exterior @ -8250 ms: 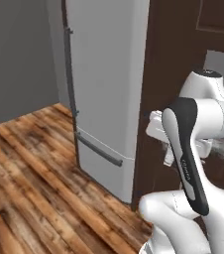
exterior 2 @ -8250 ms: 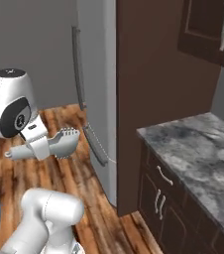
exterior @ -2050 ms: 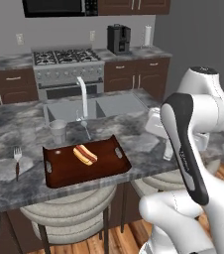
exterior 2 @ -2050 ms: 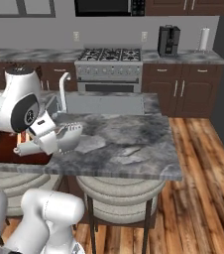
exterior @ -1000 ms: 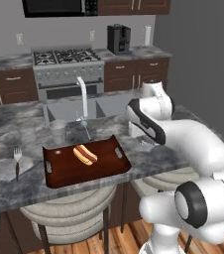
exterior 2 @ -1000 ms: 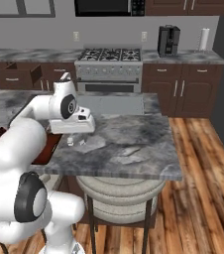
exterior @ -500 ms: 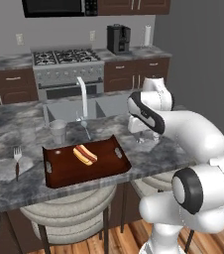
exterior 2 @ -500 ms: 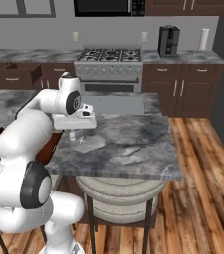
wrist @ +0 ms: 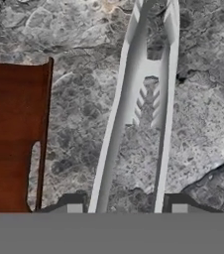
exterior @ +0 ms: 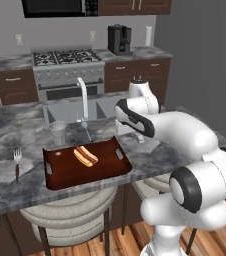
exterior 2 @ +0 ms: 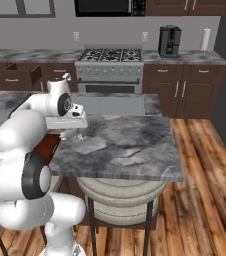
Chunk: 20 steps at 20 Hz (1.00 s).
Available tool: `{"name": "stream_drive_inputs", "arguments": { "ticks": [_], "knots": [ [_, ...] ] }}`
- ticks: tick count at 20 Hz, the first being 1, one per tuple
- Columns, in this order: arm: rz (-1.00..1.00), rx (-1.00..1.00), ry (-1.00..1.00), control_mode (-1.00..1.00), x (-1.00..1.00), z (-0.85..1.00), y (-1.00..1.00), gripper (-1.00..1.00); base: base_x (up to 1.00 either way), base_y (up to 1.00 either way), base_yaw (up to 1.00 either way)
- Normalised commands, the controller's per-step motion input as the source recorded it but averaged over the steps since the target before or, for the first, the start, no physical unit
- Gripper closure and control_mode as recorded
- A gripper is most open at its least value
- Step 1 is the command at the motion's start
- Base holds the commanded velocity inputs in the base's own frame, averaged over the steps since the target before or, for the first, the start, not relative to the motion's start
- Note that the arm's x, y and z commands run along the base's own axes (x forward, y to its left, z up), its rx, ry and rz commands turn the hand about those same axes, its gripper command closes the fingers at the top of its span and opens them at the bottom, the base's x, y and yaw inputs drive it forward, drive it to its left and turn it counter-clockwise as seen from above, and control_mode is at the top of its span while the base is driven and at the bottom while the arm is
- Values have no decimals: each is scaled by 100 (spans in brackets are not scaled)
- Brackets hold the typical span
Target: Take the tongs from the drawer on the left and place them on the dining counter next to the tray containing the hot dog.
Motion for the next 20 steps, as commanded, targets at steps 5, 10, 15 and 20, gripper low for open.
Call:
{"name": "stream_drive_inputs", "arguments": {
  "ticks": [5,10,15,20],
  "knots": [
    [0,0,0,-100,20,-91,4,100,0,0,0],
    [0,0,-1,-100,-1,-32,-13,-100,0,0,0],
    [2,4,-2,-100,0,4,-25,-100,0,0,0],
    [0,8,-12,-100,-17,29,-20,-100,0,0,0]
  ]
}}
